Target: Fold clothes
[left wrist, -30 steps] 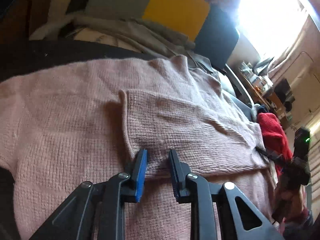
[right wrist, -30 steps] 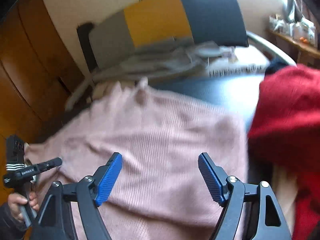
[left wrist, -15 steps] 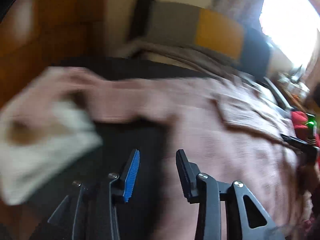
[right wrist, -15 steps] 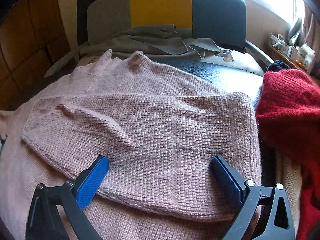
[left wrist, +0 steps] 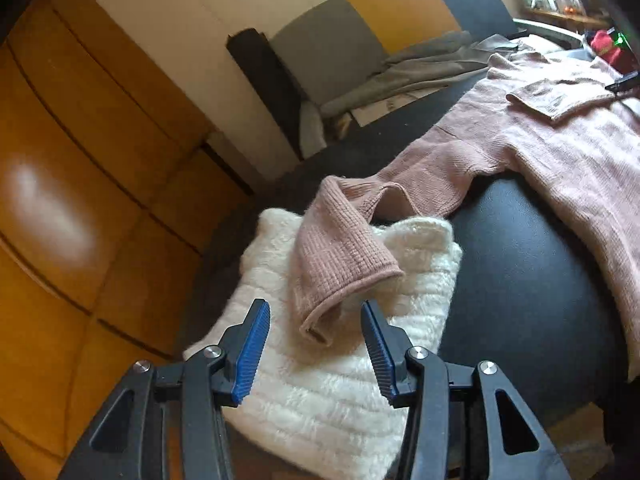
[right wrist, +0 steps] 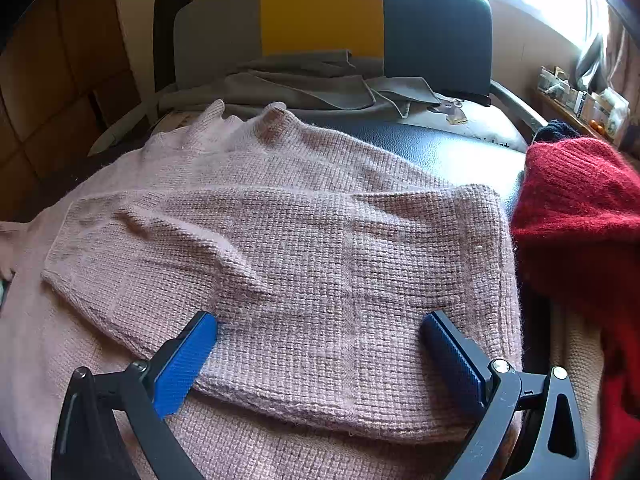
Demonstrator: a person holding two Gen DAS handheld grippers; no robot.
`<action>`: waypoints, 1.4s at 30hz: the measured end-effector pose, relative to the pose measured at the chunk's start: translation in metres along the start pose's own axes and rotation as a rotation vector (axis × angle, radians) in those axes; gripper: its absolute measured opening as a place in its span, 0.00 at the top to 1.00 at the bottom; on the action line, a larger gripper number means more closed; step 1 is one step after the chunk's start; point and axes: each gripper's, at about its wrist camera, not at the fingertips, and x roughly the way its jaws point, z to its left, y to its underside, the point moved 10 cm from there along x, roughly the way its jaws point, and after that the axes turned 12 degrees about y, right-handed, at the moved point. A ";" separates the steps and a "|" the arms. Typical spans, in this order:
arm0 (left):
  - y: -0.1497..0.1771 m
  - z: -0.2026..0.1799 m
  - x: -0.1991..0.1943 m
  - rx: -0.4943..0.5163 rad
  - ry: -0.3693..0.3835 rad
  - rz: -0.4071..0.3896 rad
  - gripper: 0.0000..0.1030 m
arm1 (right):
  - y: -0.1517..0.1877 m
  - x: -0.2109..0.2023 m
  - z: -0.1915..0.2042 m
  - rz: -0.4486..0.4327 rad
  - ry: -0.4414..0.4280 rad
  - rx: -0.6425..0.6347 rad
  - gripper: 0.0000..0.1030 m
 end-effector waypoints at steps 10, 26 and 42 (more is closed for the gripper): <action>-0.006 0.007 0.053 -0.011 0.120 0.056 0.53 | 0.008 -0.010 0.006 0.004 -0.005 0.006 0.00; -0.138 -0.034 -0.010 -0.728 0.949 -0.295 0.93 | 0.015 -0.018 0.001 0.003 -0.013 0.014 0.00; -0.282 -0.294 0.113 -0.669 1.130 -0.015 0.93 | 0.034 -0.043 0.007 -0.005 -0.040 0.037 0.00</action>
